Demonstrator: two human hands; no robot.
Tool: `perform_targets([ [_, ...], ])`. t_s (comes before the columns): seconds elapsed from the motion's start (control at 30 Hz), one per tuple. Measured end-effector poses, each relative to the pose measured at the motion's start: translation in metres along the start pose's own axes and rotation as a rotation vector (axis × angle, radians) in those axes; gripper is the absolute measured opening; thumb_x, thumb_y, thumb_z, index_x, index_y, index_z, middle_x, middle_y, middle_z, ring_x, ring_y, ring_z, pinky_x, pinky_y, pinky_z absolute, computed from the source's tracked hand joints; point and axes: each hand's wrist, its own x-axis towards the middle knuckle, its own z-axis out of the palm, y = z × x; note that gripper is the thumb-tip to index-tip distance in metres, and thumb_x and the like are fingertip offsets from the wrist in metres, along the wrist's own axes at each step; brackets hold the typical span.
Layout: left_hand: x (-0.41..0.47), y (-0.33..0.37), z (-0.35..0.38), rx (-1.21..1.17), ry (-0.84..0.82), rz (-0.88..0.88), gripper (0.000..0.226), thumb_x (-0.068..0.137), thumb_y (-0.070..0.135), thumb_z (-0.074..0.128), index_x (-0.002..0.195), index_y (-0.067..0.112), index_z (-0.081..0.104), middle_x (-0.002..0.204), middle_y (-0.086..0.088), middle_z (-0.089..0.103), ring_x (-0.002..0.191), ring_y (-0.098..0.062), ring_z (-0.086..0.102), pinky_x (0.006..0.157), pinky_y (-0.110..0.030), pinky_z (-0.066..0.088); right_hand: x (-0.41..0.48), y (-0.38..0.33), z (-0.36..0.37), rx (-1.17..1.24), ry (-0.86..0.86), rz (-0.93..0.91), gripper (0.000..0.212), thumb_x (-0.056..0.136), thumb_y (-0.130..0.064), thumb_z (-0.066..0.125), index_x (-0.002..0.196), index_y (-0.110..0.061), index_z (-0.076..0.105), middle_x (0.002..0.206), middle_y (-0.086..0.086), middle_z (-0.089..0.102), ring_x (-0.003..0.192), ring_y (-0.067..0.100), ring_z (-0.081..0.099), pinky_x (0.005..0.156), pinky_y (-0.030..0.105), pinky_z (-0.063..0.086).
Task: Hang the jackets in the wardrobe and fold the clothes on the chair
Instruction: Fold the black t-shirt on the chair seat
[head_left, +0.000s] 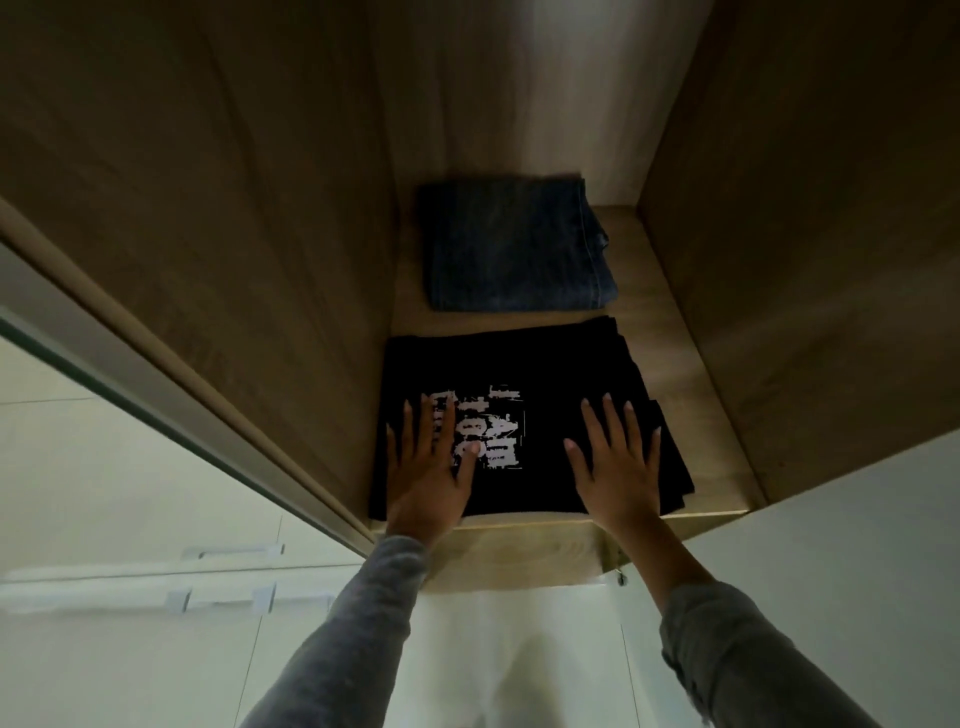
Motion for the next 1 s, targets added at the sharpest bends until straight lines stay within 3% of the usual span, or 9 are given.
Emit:
perform_targets([
  [0.17,-0.005,-0.002,0.004,0.043,0.029,-0.03,0.068,0.095,0.058,0.014,0.148,0.019,0.03,0.155,-0.011,0.023,0.144,-0.03,0.014,0.115,-0.043,0.002,-0.002,-0.001,-0.001,-0.001,-0.01,-0.018,0.081,0.083,-0.065,-0.015,0.15,-0.028,0.009,0.159,0.001,0.008,0.147,0.024,0.0,0.115,0.047,-0.005],
  [0.4,-0.004,-0.001,0.005,0.008,0.023,-0.073,0.069,0.092,0.063,0.014,0.149,0.025,0.025,0.157,-0.014,0.013,0.145,-0.032,0.003,0.117,-0.044,0.003,-0.001,0.002,0.003,-0.023,-0.014,-0.031,0.079,0.084,-0.063,-0.015,0.15,-0.027,0.008,0.159,0.001,0.007,0.146,0.021,-0.001,0.115,0.044,-0.006],
  [0.53,-0.007,0.002,-0.005,-0.021,-0.03,-0.122,0.084,0.086,0.071,0.0,0.148,0.021,0.028,0.153,-0.03,0.01,0.143,-0.043,0.005,0.114,-0.042,0.003,-0.006,0.004,-0.009,0.02,-0.111,-0.054,0.078,0.081,-0.058,-0.007,0.151,-0.025,0.007,0.159,0.001,0.002,0.146,0.02,-0.006,0.116,0.044,-0.005],
  [0.63,-0.02,0.009,-0.022,-0.047,-0.127,-0.194,0.098,0.076,0.075,-0.012,0.15,0.018,0.018,0.155,-0.027,0.004,0.144,-0.04,0.001,0.116,-0.041,0.0,-0.02,0.005,-0.03,0.141,-0.128,-0.048,0.083,0.079,-0.057,-0.003,0.15,-0.02,0.017,0.159,0.004,0.007,0.147,0.022,-0.001,0.117,0.045,0.001],
  [0.77,-0.033,0.025,-0.067,-0.055,-0.217,-0.205,0.071,0.089,0.052,0.007,0.15,0.019,0.021,0.159,-0.01,0.01,0.147,-0.025,0.001,0.118,-0.042,0.004,-0.041,0.001,-0.077,0.256,-0.102,-0.007,0.069,0.09,-0.053,0.015,0.148,-0.016,0.026,0.158,0.007,0.016,0.146,0.023,0.009,0.118,0.045,0.017],
  [0.87,-0.036,0.042,-0.113,-0.085,-0.192,-0.18,0.05,0.101,0.04,0.024,0.148,0.022,0.026,0.159,-0.006,0.011,0.147,-0.022,0.003,0.117,-0.041,0.008,-0.049,-0.009,-0.125,0.265,-0.109,-0.017,0.053,0.1,-0.035,0.036,0.149,-0.017,0.025,0.158,0.006,0.016,0.146,0.024,0.012,0.118,0.039,0.017],
  [1.0,-0.046,0.069,-0.18,-0.187,-0.088,-0.183,0.05,0.101,0.036,0.03,0.149,0.021,0.026,0.158,-0.006,0.013,0.146,-0.023,0.009,0.117,-0.039,0.011,-0.058,-0.033,-0.194,0.274,-0.095,-0.05,0.053,0.1,-0.031,0.038,0.149,-0.016,0.024,0.158,0.007,0.014,0.146,0.024,0.011,0.118,0.038,0.015],
])
